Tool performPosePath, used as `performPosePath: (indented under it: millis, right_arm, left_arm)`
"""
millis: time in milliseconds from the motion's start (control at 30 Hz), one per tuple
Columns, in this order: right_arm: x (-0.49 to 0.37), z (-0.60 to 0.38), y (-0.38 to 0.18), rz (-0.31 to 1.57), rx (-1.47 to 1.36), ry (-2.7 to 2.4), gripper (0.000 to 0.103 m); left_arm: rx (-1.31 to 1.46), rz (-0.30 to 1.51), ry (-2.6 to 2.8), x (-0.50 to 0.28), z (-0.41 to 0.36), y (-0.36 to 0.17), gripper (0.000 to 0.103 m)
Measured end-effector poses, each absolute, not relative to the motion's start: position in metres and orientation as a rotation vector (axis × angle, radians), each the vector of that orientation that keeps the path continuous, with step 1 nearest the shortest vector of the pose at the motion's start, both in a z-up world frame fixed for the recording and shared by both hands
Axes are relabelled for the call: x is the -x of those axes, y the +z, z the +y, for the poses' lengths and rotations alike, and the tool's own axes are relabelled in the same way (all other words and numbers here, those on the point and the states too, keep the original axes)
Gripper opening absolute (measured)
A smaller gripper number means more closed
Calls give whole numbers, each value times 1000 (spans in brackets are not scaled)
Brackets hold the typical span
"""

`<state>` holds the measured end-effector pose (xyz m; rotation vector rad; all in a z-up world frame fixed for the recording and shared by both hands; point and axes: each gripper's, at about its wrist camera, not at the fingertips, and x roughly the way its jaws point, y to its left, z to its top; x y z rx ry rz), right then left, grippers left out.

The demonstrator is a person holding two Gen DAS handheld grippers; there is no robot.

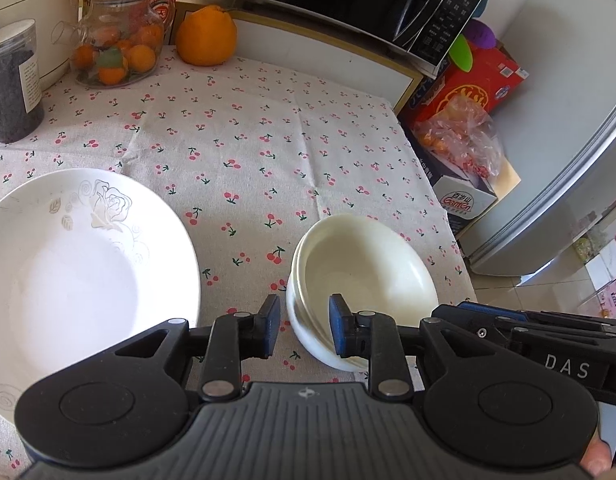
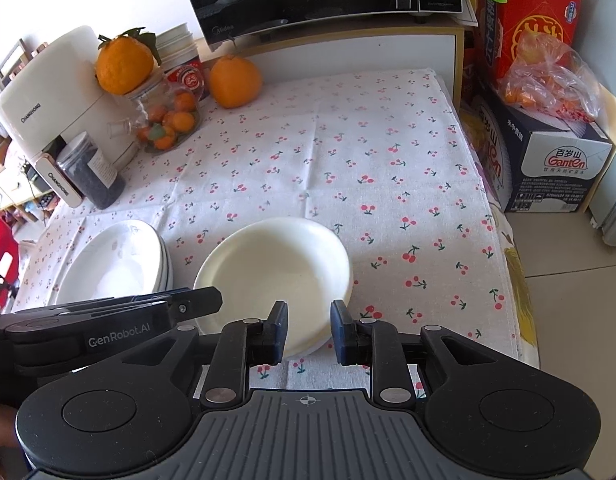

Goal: Organize plates and bowls
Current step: 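Carry the white bowls with both tools toward the rose-print plate stack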

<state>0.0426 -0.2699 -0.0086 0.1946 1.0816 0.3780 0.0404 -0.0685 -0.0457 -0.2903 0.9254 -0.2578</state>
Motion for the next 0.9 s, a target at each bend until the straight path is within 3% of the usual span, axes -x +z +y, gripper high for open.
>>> performPosePath:
  millis: [200,433,667,900]
  right_arm:
    - [-44,-274,-6,1064,-208,367,28]
    - [-47,-280,-7,1052,-239,322,51]
    - [-51,-282,-14,1077,-256,283,63]
    - [-58,-286,-25,1112,-296,249,64]
  left_arm:
    - [292,902,-260,-40,-66,-41,28]
    - [261,886,-259,-41,-69,-39,40]
    - [207,868,-245,-41,-72,-38,55]
    - [229,871,-251,-45,-68,-41,57]
